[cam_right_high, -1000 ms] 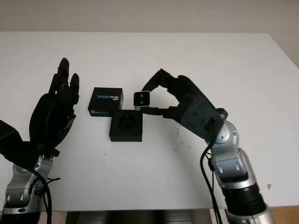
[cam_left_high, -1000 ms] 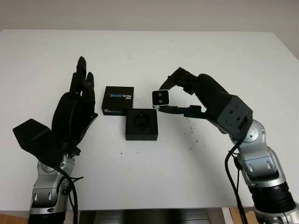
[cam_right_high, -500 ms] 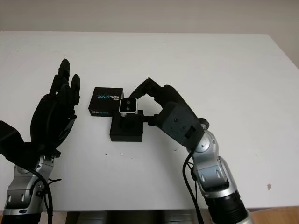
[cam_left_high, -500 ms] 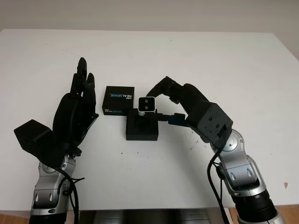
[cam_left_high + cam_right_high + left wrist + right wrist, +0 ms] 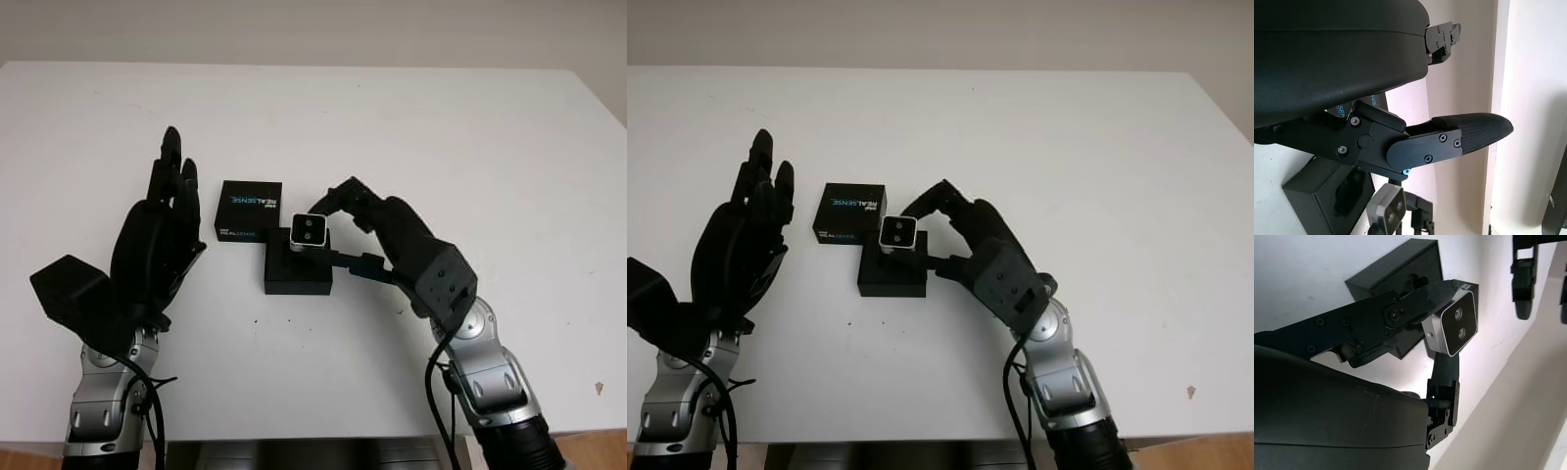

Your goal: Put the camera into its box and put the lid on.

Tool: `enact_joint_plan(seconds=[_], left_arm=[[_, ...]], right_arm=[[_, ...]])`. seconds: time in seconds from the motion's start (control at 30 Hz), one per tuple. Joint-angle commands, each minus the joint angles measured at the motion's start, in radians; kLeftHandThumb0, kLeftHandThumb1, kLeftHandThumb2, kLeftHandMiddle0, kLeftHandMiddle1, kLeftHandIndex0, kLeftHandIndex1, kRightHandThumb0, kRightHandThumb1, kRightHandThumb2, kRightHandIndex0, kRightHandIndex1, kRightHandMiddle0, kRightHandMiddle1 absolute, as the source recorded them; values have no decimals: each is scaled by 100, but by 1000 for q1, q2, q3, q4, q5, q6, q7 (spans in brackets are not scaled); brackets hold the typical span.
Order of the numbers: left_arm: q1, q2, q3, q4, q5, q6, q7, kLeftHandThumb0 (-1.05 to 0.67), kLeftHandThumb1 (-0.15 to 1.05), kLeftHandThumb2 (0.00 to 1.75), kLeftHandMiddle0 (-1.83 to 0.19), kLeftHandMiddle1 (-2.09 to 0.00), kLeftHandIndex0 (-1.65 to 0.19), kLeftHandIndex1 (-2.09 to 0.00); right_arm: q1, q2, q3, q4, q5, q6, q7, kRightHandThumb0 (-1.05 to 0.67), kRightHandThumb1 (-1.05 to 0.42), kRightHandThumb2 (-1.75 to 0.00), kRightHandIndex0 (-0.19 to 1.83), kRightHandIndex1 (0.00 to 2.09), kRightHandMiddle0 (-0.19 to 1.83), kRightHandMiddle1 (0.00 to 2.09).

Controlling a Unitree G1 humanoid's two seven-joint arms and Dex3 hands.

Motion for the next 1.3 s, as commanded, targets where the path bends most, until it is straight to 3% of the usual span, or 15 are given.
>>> enact_joint_plan(seconds=[0.0,1.27], left_arm=[[4,2,0,-14,5,-6,1,-82,105,64,19,0,19,0],[10,0,0,-9,2,-12,-5,-82,105,64,19,0,19,0]], right_arm=[[3,11,-12,8,8,-22,-11,-44,-105,-7,19,2,22,167],[-141,4,-17,246,49,-115,71,-50,-103,-5,19,5,31,170]])
